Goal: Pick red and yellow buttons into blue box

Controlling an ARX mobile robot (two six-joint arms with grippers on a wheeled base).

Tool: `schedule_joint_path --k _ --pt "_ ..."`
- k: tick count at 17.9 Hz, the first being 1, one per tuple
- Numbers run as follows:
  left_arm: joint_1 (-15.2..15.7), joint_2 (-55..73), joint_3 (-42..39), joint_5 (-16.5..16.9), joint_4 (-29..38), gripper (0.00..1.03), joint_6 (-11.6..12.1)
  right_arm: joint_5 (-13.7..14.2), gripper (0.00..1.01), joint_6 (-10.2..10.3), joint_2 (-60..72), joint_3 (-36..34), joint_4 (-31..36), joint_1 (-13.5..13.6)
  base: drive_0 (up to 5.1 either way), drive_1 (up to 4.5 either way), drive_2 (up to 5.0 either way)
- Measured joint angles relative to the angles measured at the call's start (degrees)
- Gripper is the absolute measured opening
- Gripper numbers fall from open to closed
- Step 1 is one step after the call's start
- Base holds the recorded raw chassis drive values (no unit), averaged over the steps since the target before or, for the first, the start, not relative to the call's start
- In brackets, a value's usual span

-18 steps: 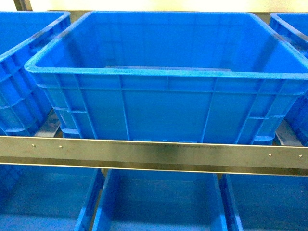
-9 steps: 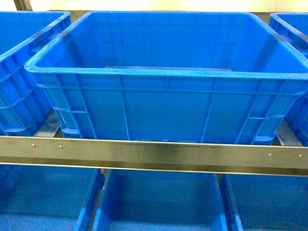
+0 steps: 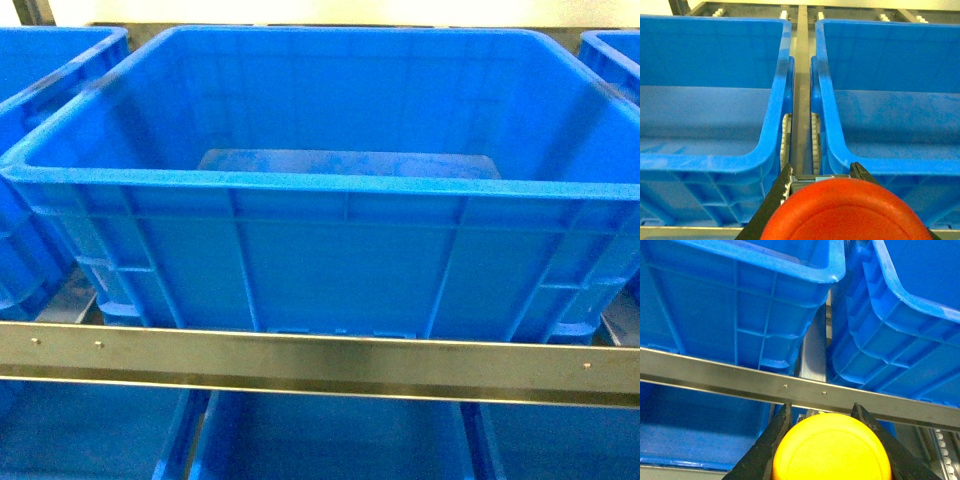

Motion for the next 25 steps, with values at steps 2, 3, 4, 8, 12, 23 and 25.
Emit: schedule_joint_path --k 2,3,4,8,12,23,25 --pt "0.0 0.1 0.0 0.0 -0.1 0.26 0.0 0.0 0.32 0.0 0.0 0.0 0.0 0.0 0.1 2.42 -2.3" --pt "0.0 0.1 0.0 0.0 0.3 0.26 0.0 0.0 0.32 0.0 0.0 0.0 0.2 0.0 0.0 0.00 0.0" --pt "0.0 0.2 0.0 0.0 0.2 0.26 0.0 0.0 0.32 0.0 0.0 0.0 0.0 0.0 0.0 0.00 0.0" --pt "0.0 0.4 0.0 0.0 0.1 0.26 0.0 0.0 0.32 0.0 0.0 0.0 0.0 0.0 0.0 0.00 0.0" --pt "0.0 0.4 0.0 0.0 0.0 0.26 0.0 -0.7 0.32 -0.7 0.0 -0.1 2.5 -2.8 0.0 0.00 0.0" --pt "0.0 0.4 0.0 0.0 0.1 0.26 0.0 -8.0 0.32 -6.8 -0.7 8.8 -4.3 -12.8 0.0 0.00 0.0" --pt "0.0 0.4 0.0 0.0 0.1 0.26 0.0 -9.9 0.32 -7.9 1.4 11.0 -4.0 -14.0 0.0 0.00 0.0"
